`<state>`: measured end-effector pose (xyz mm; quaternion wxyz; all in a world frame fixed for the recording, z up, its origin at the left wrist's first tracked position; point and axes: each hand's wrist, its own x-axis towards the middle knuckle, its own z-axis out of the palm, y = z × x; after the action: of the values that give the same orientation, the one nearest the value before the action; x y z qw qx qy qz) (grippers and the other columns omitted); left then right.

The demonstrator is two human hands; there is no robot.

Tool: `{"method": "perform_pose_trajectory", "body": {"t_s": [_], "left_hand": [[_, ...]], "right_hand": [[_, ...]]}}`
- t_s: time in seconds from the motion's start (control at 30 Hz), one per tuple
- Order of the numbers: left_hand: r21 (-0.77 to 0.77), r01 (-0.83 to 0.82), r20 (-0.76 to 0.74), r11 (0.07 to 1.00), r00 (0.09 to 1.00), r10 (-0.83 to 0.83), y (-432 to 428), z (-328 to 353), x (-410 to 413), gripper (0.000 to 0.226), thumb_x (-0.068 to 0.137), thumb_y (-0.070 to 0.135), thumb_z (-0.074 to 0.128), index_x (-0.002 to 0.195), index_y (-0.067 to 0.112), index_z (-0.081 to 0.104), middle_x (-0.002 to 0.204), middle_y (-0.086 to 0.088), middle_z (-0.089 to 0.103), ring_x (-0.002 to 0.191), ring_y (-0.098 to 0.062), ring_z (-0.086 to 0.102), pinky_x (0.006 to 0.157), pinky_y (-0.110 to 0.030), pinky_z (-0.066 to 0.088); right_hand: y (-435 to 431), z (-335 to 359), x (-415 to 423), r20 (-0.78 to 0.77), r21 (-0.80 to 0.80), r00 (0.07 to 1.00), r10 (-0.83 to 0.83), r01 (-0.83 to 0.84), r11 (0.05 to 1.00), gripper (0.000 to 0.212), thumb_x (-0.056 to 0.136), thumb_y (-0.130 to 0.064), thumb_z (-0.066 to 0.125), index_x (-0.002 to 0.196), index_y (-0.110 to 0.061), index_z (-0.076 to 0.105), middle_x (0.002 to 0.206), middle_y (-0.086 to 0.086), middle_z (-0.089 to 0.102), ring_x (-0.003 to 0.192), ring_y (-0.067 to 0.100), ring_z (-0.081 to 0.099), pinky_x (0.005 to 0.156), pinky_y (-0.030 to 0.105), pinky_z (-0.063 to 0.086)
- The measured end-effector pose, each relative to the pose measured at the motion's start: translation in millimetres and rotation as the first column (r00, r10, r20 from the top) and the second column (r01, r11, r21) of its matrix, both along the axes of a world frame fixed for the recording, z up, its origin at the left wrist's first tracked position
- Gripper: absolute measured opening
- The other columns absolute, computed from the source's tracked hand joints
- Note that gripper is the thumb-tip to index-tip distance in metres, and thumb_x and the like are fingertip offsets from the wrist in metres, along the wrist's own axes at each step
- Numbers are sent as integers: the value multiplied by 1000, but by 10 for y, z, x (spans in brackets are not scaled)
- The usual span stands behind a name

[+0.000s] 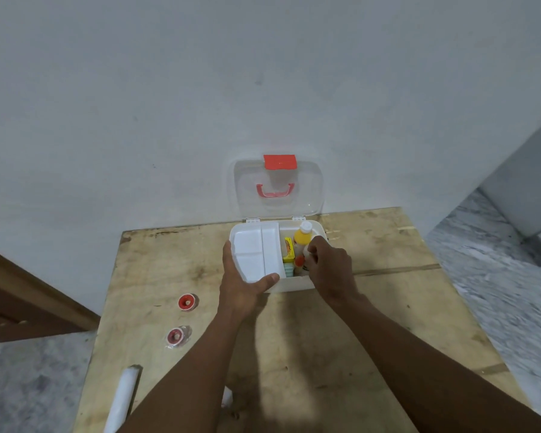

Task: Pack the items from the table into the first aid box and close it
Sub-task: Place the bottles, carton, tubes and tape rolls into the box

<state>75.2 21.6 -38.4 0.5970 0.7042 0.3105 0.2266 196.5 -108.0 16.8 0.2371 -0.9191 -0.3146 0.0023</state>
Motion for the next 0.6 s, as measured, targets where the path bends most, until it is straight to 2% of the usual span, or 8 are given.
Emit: {"method": "perform_pose_trajectory", "body": {"t_s": [0.1, 0.17, 0.23, 0.33, 0.43, 0.47, 0.53, 0.6], "left_hand": [[-5, -4, -27, 1000, 1000, 4, 11, -43, 4, 105, 67, 26, 91, 145, 31, 21, 132, 10, 46, 121, -14, 49, 88, -32, 54], [-17, -5, -45, 1000, 999, 4, 10, -52, -12, 109, 65, 30, 91, 147, 32, 20, 133, 10, 47, 122, -17, 50, 94, -44, 54], [-22, 1, -56, 1000, 998, -3, 20, -54, -20, 111, 61, 36, 91, 146, 33, 20, 133, 10, 48, 123, -18, 51, 96, -51, 54], [-32, 7, -59, 999, 998, -9, 22, -35, -23, 108, 60, 36, 91, 144, 35, 23, 132, 13, 48, 123, -16, 51, 97, -52, 53], [-42, 2, -71, 999, 997, -5, 2, -12, -28, 104, 60, 38, 92, 141, 36, 26, 132, 13, 50, 123, -16, 51, 96, -52, 53], [-42, 0, -66, 999, 998, -3, -8, 4, -27, 103, 60, 39, 92, 141, 35, 27, 132, 12, 50, 124, -16, 52, 96, -52, 53], [-32, -4, -57, 999, 998, 2, -20, 24, -23, 101, 61, 36, 92, 141, 31, 30, 133, 9, 50, 124, -17, 52, 96, -52, 54], [-19, -11, -53, 1000, 999, 10, -37, 50, 3, 97, 63, 27, 92, 140, 26, 33, 133, 5, 50, 124, -17, 52, 96, -51, 54]], "right_hand": [[-180, 47, 18, 46, 90, 998, -37, 33, 995, 4, 87, -2, 59, 85, -6, 58, 76, 12, 68, 69, 36, 63, 58, 36, 42], [-308, 76, 56, -9, 131, 997, -72, 72, 989, 8, 85, -7, 65, 92, -7, 61, 83, 8, 70, 75, 30, 65, 65, 36, 50], [-412, 106, 119, -141, 114, 988, -59, 76, 991, 32, 81, -19, 76, 107, -9, 60, 99, 6, 70, 85, 22, 64, 76, 36, 54], [-509, 164, 219, -319, 50, 945, 76, -63, 997, 84, 67, -33, 89, 135, -13, 44, 124, 2, 56, 106, 16, 53, 89, 34, 50], [-469, 182, 348, -384, 112, 885, 264, -239, 964, 107, 55, -29, 96, 141, -14, 35, 119, -19, 46, 106, 0, 40, 89, 9, 40], [-428, 165, 403, -369, 118, 874, 316, -293, 949, 109, 50, -35, 97, 139, -18, 36, 118, -23, 46, 107, -3, 42, 92, 9, 42], [-323, 31, 559, -354, 149, 853, 382, -352, 924, 120, 39, -57, 95, 138, -26, 36, 128, -15, 51, 117, 7, 51, 101, 36, 48], [-263, -199, 733, -422, 152, 813, 401, -373, 915, 132, 33, -67, 92, 143, -32, 29, 138, -6, 48, 127, 19, 50, 102, 49, 47]]}}
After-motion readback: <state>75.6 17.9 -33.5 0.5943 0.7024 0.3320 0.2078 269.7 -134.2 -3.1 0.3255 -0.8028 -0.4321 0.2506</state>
